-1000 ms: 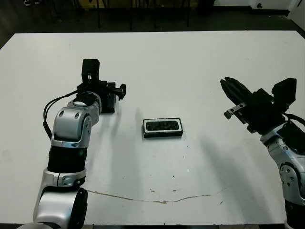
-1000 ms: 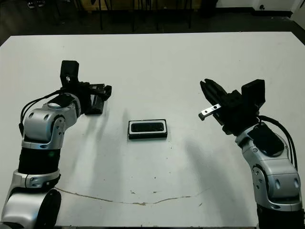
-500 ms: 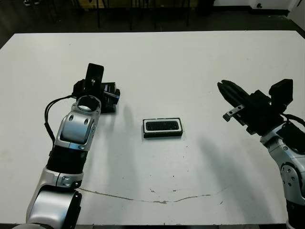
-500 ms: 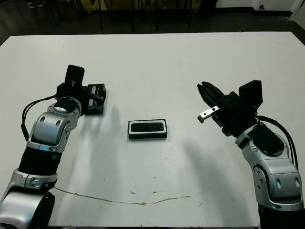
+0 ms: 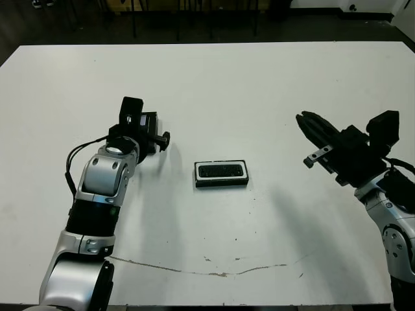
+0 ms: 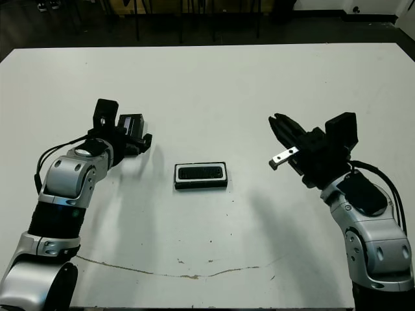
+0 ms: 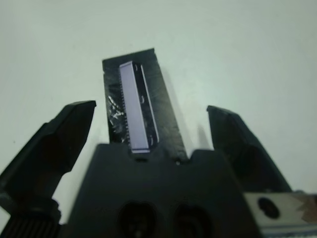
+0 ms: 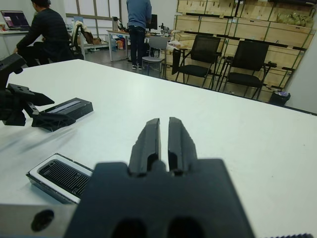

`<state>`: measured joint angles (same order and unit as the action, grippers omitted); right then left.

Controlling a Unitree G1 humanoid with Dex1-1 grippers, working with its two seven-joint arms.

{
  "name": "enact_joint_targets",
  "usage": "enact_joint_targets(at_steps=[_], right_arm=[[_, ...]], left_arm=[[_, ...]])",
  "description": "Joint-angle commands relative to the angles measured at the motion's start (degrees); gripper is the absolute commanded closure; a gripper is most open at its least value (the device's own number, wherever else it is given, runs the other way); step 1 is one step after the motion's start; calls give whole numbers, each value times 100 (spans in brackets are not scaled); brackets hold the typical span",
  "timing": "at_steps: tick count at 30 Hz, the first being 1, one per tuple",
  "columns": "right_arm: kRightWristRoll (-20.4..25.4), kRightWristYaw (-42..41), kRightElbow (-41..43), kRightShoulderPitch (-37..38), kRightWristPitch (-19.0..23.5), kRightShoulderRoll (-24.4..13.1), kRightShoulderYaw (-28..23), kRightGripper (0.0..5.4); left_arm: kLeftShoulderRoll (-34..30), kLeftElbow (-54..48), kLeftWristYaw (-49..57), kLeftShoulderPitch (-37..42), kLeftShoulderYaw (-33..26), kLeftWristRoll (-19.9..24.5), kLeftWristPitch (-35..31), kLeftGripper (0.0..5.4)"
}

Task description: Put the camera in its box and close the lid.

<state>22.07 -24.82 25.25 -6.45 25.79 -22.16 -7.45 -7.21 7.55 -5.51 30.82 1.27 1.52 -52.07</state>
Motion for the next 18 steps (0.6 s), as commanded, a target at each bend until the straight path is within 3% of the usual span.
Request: enact_joint_targets(at_steps=[1,8,12,18], right_arm=[[71,-48,-81,82,16,-29,-41,540],[28,-104,-74,114,-27,-66,-41,540],[47,-154,-153,102,-73,-49,-32,540],[22,-173,-218,123,-149,-43,-35,540]], left_arm=[[-49,100,165,-84,-17,-128,-286,2],[197,340,460,-205,-623,87,-42,2],[295,570,796,-95,-649,-48,-184,2],[318,877,1043,80,-544,-172,-210,82]])
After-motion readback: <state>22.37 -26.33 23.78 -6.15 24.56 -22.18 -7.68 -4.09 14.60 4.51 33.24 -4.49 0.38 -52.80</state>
